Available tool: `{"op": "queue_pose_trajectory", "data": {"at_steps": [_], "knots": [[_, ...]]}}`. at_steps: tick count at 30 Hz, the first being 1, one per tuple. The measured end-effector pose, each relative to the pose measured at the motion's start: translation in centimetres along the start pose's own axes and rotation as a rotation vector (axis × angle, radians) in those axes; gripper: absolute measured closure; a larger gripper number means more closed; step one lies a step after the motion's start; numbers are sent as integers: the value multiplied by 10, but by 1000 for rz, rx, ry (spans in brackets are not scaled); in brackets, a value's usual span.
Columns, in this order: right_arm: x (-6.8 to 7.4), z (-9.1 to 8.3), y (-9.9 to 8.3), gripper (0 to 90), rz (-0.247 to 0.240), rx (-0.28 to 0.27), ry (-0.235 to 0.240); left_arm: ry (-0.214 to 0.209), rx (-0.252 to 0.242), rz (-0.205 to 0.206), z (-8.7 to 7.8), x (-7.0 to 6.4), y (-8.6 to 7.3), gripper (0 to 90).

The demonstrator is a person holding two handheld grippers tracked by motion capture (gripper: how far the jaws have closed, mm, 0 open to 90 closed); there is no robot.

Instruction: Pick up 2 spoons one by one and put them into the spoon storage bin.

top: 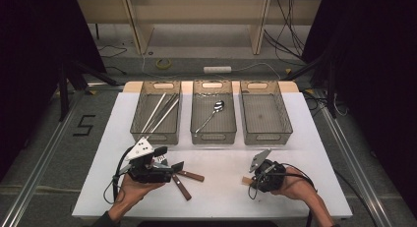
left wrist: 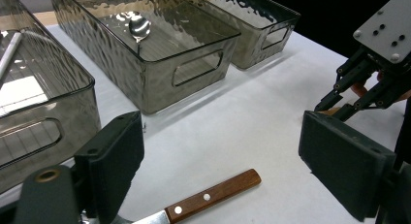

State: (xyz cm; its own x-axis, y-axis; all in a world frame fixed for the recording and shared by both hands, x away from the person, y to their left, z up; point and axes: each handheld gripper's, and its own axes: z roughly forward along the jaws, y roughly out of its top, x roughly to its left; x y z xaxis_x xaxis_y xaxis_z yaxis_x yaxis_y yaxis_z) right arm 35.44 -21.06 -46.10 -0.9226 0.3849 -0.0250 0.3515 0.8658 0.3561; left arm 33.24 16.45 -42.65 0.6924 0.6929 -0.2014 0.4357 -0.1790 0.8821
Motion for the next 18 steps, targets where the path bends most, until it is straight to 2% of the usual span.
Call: {"op": "queue_pose_trajectory", "data": {"at_steps": [5, 18], "knots": [[1, -1, 0, 762, -28, -5, -7, 2, -3, -2, 0, 1, 0, 160], [-5, -19, -1, 768, 66, -79, -30, 10, -13, -9, -2, 2, 1, 160]]}}
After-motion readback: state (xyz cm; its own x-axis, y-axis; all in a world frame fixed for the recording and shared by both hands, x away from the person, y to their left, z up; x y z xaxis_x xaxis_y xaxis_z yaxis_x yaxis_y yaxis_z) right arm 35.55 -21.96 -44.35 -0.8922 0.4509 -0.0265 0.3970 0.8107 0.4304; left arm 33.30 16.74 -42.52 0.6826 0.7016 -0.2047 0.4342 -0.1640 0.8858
